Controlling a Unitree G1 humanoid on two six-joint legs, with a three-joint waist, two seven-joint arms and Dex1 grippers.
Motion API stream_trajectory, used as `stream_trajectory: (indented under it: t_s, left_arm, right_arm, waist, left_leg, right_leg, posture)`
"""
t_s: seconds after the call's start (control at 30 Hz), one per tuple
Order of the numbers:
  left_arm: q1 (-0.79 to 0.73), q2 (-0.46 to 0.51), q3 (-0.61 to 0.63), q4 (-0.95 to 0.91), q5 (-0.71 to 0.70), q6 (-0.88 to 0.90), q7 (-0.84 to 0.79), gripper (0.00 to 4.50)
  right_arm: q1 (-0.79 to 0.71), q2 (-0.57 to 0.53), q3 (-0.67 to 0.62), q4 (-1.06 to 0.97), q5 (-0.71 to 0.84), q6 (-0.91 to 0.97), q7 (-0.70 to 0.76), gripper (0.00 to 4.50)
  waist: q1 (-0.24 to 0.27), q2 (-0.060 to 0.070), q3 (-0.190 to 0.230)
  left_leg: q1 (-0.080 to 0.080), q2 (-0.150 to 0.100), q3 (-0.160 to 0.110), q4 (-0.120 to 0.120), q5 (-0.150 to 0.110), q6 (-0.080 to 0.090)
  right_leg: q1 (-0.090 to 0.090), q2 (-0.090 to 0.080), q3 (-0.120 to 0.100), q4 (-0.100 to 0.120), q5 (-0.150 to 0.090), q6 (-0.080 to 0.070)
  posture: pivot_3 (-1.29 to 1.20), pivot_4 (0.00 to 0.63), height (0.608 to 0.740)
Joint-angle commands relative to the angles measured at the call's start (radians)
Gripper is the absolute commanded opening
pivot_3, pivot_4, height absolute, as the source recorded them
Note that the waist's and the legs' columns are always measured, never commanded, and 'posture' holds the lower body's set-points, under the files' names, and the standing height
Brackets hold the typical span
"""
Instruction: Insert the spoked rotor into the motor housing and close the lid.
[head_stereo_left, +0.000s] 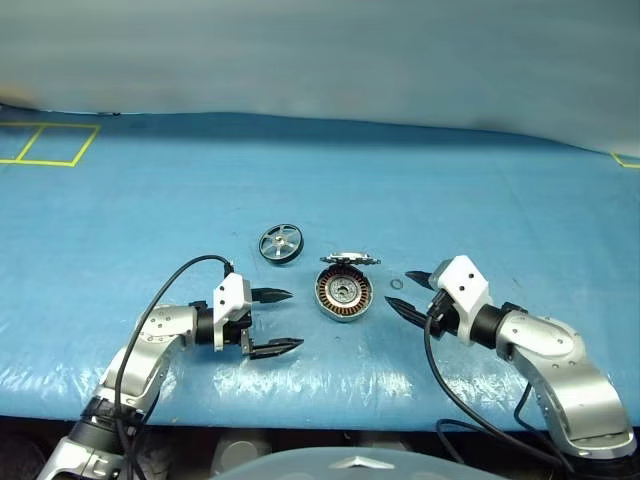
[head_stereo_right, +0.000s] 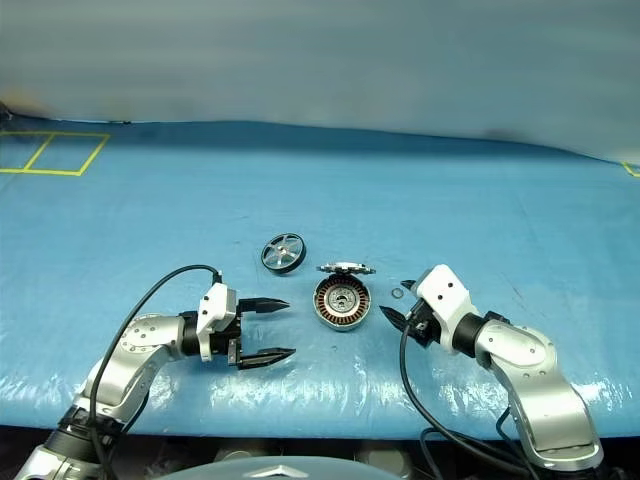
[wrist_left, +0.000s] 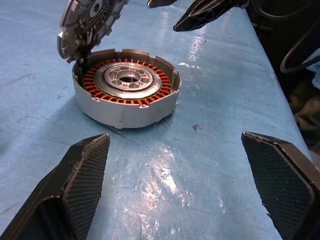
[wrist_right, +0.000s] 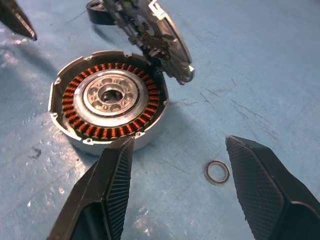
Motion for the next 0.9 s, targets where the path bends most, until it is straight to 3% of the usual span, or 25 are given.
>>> stream_trajectory:
  t_s: [0.03, 0.3, 0.9]
  left_arm:
    - [-0.023, 0.005, 0.014, -0.033, -0.015, -0.013, -0.016, 4.5]
    - [-0.03, 0.018, 0.018, -0.044, -0.005, -0.007, -0.022, 4.5]
    - [-0.014, 0.036, 0.028, -0.059, -0.006, -0.011, -0.011, 4.5]
  right_arm:
    - [0.012, 0.027, -0.002, 0.072, -0.019, -0.038, -0.069, 3.08]
    - [-0.014, 0.066, 0.042, 0.207, -0.064, -0.12, -0.16, 3.08]
    - [-0.068, 0.087, 0.1, 0.315, -0.083, -0.181, -0.189, 3.08]
  waist:
    - [0.001, 0.0, 0.0]
    - [0.0, 0.001, 0.0]
    - [-0.002, 0.001, 0.0]
  left_leg:
    - [0.0, 0.0, 0.0, 0.0, 0.0, 0.0]
    - [0.0, -0.001, 0.001, 0.0, 0.0, 0.0]
    - [0.0, 0.0, 0.001, 0.0, 0.0, 0.0]
  right_leg:
    - [0.0, 0.0, 0.0, 0.0, 0.0, 0.0]
    - [-0.001, -0.001, 0.001, 0.0, 0.0, 0.0]
    - [0.0, 0.0, 0.001, 0.0, 0.0, 0.0]
  posture:
    - [0.0, 0.15, 0.74]
    - [0.0, 0.15, 0.74]
    - [0.0, 0.15, 0.74]
